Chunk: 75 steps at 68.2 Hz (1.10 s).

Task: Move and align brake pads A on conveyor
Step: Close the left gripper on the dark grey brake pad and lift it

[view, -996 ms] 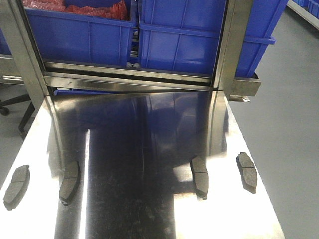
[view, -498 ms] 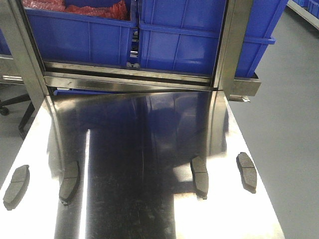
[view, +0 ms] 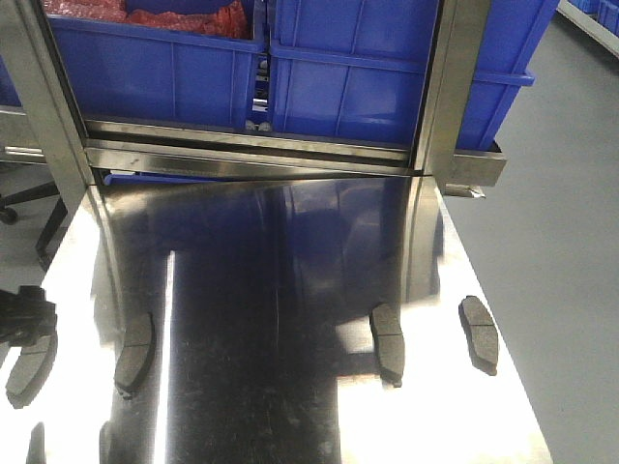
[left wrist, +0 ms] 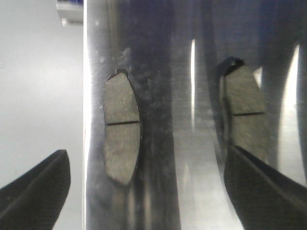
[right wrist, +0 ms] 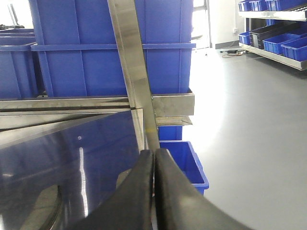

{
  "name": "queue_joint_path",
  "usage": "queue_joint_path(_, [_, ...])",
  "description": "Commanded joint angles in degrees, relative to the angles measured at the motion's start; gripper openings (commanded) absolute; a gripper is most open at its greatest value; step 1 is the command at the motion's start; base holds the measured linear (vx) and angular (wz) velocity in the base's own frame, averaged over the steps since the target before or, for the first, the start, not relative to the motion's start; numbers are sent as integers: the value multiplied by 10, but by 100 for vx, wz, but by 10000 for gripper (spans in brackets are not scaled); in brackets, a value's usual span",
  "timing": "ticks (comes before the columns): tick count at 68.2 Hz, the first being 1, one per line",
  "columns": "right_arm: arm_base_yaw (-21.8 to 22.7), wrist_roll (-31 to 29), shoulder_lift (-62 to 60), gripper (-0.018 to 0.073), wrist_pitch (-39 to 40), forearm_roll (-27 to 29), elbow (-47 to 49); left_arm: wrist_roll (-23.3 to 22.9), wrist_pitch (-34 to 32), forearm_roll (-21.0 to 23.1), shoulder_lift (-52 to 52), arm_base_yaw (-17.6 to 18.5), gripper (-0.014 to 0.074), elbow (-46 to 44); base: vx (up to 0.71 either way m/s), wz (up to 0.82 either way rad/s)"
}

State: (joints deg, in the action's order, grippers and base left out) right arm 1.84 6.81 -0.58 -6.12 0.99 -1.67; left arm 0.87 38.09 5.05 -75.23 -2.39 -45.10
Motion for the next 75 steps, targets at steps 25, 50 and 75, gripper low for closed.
queue_joint_path(25, [3, -3, -9, -2, 43, -4, -11, -18, 3, 2, -160, 1, 594, -120, 0, 0])
queue_joint_path(50, [3, -3, -9, -2, 43, -4, -11, -66, 36, -37, -205, 1, 594, -126, 0, 0])
queue_joint_path(75, [3, -3, -9, -2, 43, -4, -11, -66, 50, -36, -226, 1, 593, -126, 0, 0])
